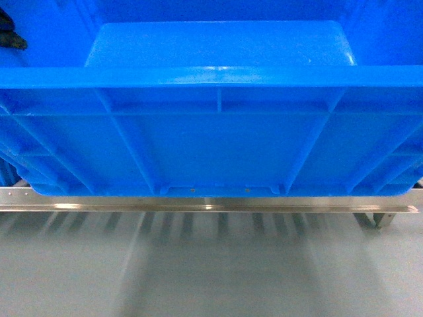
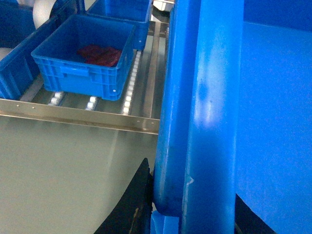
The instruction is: Place box next to blue box on left shelf
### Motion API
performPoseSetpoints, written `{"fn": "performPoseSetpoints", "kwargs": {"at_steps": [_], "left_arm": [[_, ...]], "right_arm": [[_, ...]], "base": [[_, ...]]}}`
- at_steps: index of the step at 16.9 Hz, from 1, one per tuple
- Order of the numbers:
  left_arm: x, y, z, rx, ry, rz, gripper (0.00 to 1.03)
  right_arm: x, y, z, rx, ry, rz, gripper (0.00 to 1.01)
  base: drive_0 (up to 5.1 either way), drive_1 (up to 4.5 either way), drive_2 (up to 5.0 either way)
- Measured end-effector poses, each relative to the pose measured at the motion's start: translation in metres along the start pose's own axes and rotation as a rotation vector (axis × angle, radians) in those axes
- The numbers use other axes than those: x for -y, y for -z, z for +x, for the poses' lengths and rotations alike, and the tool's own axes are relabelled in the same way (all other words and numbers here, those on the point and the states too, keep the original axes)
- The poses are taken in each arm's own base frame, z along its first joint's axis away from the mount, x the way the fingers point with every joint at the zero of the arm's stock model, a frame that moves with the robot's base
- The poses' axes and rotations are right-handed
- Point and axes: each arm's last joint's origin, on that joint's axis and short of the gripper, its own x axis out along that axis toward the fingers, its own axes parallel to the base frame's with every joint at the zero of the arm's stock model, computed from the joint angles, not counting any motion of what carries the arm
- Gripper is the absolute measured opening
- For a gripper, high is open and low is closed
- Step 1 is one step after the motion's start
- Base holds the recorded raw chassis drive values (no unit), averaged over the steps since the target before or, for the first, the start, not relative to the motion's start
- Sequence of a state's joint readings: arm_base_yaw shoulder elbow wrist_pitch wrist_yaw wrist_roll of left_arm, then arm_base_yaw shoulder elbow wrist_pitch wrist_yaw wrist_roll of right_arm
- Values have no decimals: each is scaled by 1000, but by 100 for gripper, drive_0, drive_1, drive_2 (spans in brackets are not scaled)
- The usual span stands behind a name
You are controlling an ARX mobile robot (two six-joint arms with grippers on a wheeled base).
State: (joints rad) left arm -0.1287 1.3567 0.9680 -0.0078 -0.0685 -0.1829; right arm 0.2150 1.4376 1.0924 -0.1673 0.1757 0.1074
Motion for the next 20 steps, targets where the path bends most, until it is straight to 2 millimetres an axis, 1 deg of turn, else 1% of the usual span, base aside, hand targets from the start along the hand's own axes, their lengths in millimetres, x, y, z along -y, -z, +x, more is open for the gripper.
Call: {"fn": "performPoseSetpoints", "kwargs": {"at_steps": [20], "left_arm": [[0, 1, 0, -6, 0, 0, 20]], "right_arm": [[0, 0, 0, -5, 0, -1, 21]], "base": [[0, 0, 0]]}}
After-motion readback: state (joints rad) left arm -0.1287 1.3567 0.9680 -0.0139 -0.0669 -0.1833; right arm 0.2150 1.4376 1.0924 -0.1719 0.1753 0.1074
